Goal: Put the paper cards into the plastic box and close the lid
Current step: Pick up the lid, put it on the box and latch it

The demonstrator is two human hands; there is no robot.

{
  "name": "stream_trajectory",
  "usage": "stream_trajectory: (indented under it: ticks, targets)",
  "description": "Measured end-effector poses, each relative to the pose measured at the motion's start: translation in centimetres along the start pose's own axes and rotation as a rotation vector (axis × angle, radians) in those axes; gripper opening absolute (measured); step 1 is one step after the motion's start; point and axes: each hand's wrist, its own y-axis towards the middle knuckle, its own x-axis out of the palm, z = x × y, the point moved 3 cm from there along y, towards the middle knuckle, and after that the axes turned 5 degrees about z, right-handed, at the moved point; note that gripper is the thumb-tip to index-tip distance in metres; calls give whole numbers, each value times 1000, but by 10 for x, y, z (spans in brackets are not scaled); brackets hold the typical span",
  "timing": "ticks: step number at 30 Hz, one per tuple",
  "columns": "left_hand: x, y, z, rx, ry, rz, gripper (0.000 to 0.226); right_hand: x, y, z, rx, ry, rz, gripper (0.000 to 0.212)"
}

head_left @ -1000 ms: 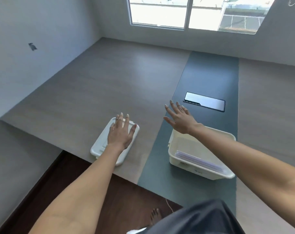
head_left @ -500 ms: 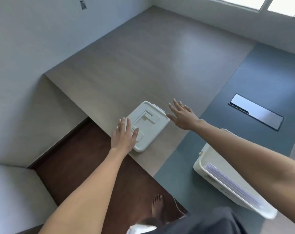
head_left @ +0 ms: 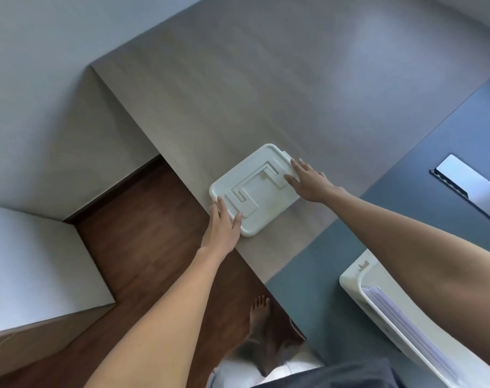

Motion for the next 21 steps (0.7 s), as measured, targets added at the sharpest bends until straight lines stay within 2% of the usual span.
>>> stream_trajectory:
  ticks: [5,11,13,16,21]
  targets:
    - [-1,-4,-1,-12,39,-9,76,9,3,-1,71,105,45,67]
    - [-7,-1,0,-76,-261,78,74,0,-3,-7,187,289,107,62]
    - [-12,-1,2,-68,-339,127,59,-8,-4,-7,226,351,127,53]
    - [-18,0,4,-95,-491,168,34,-21,-10,-8,256,444,149,57]
    - [-26,-7,5,-167,-673,225,11,-36,-26,-15,294,458,181,47]
